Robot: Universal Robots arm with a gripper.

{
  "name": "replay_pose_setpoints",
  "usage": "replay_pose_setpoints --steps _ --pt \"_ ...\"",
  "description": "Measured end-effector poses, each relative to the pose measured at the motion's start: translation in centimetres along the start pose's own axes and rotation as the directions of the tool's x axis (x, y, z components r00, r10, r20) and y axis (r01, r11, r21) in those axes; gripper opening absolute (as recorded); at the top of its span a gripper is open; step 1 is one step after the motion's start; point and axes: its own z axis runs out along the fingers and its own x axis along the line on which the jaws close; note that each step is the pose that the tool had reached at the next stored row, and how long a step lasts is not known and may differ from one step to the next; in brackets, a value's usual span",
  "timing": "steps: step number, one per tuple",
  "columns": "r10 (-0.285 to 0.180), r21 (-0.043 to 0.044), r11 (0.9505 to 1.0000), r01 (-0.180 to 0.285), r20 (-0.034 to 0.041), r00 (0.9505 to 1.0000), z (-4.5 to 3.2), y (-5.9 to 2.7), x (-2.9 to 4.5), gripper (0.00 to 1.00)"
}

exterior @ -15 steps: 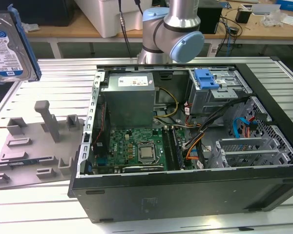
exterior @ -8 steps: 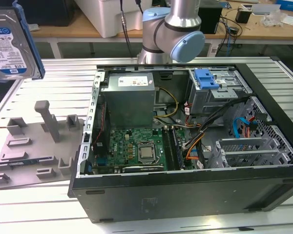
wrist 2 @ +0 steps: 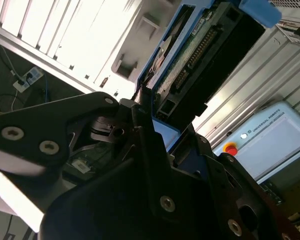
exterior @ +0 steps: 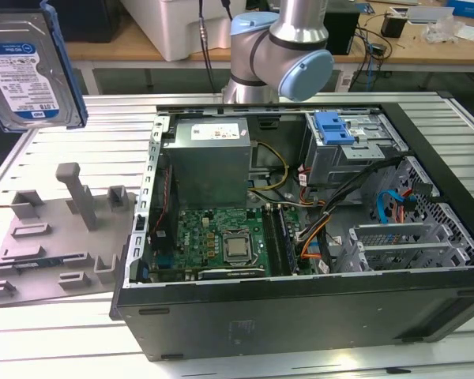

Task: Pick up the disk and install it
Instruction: 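Pick up the disk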

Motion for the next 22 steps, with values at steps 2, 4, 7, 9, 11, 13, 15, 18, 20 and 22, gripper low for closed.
replay_pose_setpoints --steps 2,4,7,9,11,13,15,18,20,22 --pt "0.000 0.0001 1.0000 0.000 0.0000 1.0000 0.00 0.00 0.00 0.37" --pt "0.000 0.0000 1.0000 0.000 0.0001 1.0000 0.00 -0.02 0.00 0.37" --pt "0.000 0.0000 1.0000 0.000 0.0000 1.0000 0.00 -0.02 0.00 0.37" --pt "0.000 0.0000 1.0000 0.000 0.0000 1.0000 0.00 -0.02 0.00 0.37" --pt "0.000 0.0001 1.0000 0.000 0.0000 1.0000 0.00 -0.20 0.04 0.37" --pt "0.000 0.0000 1.0000 0.000 0.0000 1.0000 -0.01 -0.48 0.09 0.37" --pt "0.000 -0.0001 1.0000 0.000 0.0000 1.0000 -0.03 -0.82 0.16 0.37" --pt "0.000 -0.0010 1.0000 0.000 0.0002 1.0000 -0.04 -1.52 0.34 0.37" --pt "0.000 -0.0038 1.0000 0.000 0.0004 1.0000 -0.07 -2.40 0.70 0.37" --pt "0.000 -0.0070 1.0000 0.000 0.0005 1.0000 -0.09 -3.11 1.07 0.37"
